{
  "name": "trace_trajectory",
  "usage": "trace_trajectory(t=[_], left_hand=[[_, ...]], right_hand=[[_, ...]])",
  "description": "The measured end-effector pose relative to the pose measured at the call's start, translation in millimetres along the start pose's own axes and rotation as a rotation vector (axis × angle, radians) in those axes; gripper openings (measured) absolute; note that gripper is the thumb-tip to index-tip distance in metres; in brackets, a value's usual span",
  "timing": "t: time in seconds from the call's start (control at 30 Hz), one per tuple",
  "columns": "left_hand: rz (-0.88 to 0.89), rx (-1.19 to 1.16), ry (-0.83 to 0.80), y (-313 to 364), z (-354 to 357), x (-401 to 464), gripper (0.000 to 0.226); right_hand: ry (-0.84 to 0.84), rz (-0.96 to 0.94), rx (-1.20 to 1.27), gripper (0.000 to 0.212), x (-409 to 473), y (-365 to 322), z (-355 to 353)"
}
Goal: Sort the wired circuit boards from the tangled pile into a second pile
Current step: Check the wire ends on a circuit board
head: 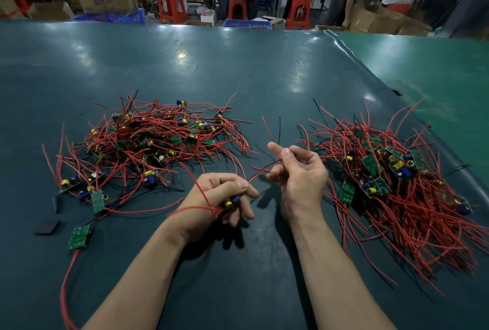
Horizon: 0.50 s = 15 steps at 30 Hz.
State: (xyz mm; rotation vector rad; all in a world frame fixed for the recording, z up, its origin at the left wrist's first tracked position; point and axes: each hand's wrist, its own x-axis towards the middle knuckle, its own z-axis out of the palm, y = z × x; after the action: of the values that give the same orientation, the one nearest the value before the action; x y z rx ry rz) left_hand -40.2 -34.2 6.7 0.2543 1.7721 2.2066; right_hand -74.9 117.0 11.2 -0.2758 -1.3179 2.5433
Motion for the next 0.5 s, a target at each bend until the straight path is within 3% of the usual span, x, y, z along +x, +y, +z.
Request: trace_trajectory(t=[0.13,0.27,0.5], left_hand=[[0.054,-0.05,0.097,-0.1,0.8,0.5,0.016],[0.069,-0.075,0.159,-0.1,4.3,2.6,0.031],[0.042,-0.055,0.088,1.2,6.4,-2.0,0.023]], right_hand=[[-0.078,0.136,0.015,0.027,-3.7,-3.6,-2.1],[-0.163,0.256,0.031,0.019,-4.9,-8.7,-7.5],[-0.301,0.311,-0.1,0.008,-8.7,-10.5,-12.0]])
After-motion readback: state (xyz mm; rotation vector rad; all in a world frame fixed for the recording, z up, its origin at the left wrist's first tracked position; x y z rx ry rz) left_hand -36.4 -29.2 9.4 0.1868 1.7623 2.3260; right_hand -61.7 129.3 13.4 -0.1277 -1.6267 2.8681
